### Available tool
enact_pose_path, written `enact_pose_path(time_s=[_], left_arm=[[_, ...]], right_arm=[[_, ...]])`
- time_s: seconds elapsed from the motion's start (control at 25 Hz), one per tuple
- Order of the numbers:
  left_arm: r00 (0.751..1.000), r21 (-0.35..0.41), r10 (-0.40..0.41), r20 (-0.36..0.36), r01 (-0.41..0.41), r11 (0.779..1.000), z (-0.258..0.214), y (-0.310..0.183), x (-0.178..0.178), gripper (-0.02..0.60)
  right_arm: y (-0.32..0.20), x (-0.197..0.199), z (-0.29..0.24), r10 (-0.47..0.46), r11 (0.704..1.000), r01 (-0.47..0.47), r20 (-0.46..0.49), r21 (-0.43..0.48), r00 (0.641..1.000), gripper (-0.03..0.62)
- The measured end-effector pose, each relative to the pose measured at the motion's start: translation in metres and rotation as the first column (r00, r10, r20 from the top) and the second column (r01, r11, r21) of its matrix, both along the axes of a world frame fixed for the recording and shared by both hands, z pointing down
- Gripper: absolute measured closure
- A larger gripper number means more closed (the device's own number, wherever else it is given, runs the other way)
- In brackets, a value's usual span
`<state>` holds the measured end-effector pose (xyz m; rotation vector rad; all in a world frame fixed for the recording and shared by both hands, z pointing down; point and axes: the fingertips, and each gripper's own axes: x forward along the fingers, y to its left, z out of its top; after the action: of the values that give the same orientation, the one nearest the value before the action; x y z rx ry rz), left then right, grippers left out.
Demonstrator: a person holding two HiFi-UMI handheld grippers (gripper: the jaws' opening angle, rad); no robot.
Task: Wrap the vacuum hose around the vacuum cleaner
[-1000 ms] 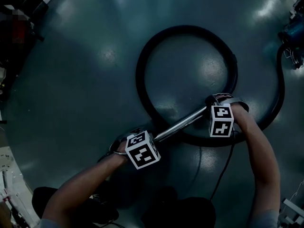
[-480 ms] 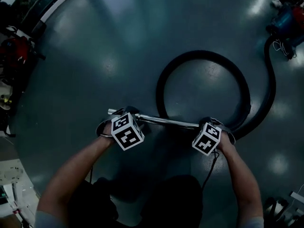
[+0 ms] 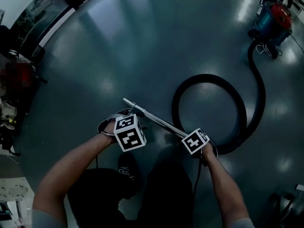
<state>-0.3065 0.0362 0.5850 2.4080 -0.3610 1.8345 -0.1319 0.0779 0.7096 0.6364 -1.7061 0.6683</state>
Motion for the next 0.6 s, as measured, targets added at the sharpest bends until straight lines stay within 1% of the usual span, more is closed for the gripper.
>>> enact_pose_path(time_s=[0.08,0.16,0.28,0.36,0.44,0.52,0.6], left_arm=[[1.000,0.003,0.006,-0.017,-0.006,1.000,-0.006,-0.006,0.004,0.382],[0.999,0.001,-0.003,-0.043,0.003,1.000,-0.005,-0.014,0.005,0.382],[0.996,-0.004,-0.020,-0.089,0.020,1.000,0.002,-0.028,0.007,0.382],[0.993,-0.016,-0.022,-0.120,0.020,1.000,0.009,-0.033,0.011,0.382],[0.988,-0.023,-0.016,-0.152,0.013,1.000,0.016,-0.039,0.020,0.382],[0.982,-0.002,-0.012,-0.191,0.011,1.000,0.023,-0.050,0.033,0.382],[0.970,0.008,-0.028,-0.243,0.031,0.999,0.031,-0.066,0.048,0.382]], right_arm=[[-0.009,0.005,-0.003,0.073,0.997,-0.073,0.012,0.004,0.997,0.414],[-0.018,0.008,-0.002,0.152,0.988,-0.153,0.035,0.008,0.988,0.414],[-0.036,0.011,-0.002,0.277,0.960,-0.280,0.080,0.021,0.957,0.414],[-0.050,0.018,-0.007,0.350,0.934,-0.354,0.082,0.044,0.933,0.414],[-0.062,0.032,-0.009,0.426,0.901,-0.430,0.067,0.063,0.902,0.414],[-0.073,0.045,-0.008,0.499,0.861,-0.502,0.063,0.075,0.865,0.414],[-0.083,0.055,-0.005,0.553,0.827,-0.557,0.070,0.074,0.830,0.414]])
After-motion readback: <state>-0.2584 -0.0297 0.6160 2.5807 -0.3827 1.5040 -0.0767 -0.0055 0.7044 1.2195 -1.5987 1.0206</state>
